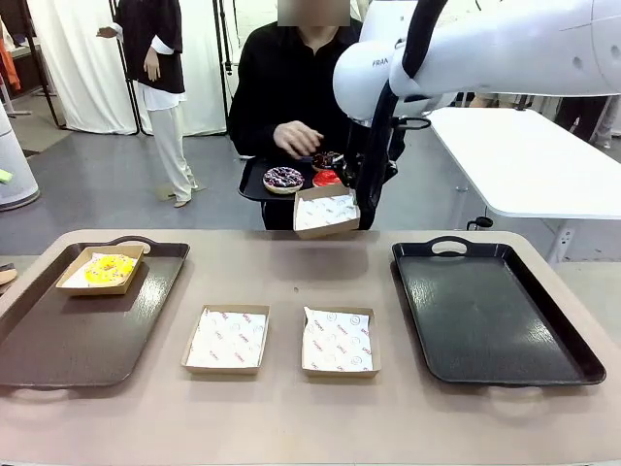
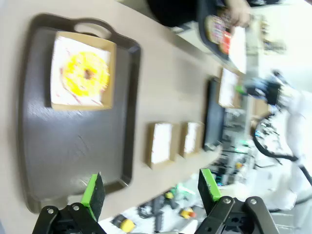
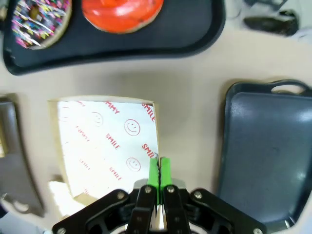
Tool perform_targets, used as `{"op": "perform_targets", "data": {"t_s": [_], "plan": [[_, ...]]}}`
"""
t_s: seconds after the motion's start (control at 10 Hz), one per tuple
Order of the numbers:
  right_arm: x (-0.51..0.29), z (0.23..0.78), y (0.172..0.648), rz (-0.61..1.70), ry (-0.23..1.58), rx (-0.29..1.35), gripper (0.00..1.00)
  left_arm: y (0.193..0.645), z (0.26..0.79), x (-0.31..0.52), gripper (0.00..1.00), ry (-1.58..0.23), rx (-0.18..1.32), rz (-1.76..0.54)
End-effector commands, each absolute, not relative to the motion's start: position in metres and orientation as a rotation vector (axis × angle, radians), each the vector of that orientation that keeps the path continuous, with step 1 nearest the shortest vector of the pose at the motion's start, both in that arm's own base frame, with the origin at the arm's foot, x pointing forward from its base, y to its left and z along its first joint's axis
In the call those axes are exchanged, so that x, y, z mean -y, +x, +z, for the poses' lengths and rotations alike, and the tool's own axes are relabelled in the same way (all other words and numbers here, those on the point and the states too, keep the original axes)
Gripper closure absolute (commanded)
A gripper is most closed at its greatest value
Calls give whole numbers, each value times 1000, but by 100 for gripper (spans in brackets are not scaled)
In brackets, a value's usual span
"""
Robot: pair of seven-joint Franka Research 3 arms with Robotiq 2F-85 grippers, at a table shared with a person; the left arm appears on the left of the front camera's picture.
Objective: Individually package the donuts and arrange them on the tray.
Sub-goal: Place the picked Paper togo box on the Handle tray while simultaneously picking up another Paper togo box from the table with the other hand.
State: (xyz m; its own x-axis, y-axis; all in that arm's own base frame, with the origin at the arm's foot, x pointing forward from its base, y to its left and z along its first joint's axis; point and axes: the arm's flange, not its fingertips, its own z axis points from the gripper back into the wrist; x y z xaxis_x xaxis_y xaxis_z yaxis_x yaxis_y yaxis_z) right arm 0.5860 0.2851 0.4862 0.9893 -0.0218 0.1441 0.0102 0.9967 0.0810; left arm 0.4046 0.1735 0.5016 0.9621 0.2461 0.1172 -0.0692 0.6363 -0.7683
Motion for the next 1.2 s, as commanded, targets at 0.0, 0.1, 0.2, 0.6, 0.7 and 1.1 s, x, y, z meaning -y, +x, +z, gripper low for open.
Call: {"op": "perform_targets", "data": {"t_s": [0.0, 0.1, 0.2, 0.6, 0.7, 1.1], "plan": [[-298, 482, 605, -60, 45, 123, 100, 389, 493, -222, 0, -1049, 200, 186], [-298, 482, 609, -71, 46, 115, 100, 375, 488, -240, 0, -1107, 204, 206], [-298, 482, 612, -87, 51, 108, 100, 367, 479, -256, 0, -1128, 175, 234], [-297, 473, 613, -115, 70, 88, 100, 386, 435, -278, 0, -1199, 55, 300], [-297, 472, 613, -117, 78, 85, 100, 390, 428, -281, 0, -1208, 46, 307], [-295, 466, 619, -97, 75, 69, 100, 394, 412, -274, 0, -1194, 30, 324]]}}
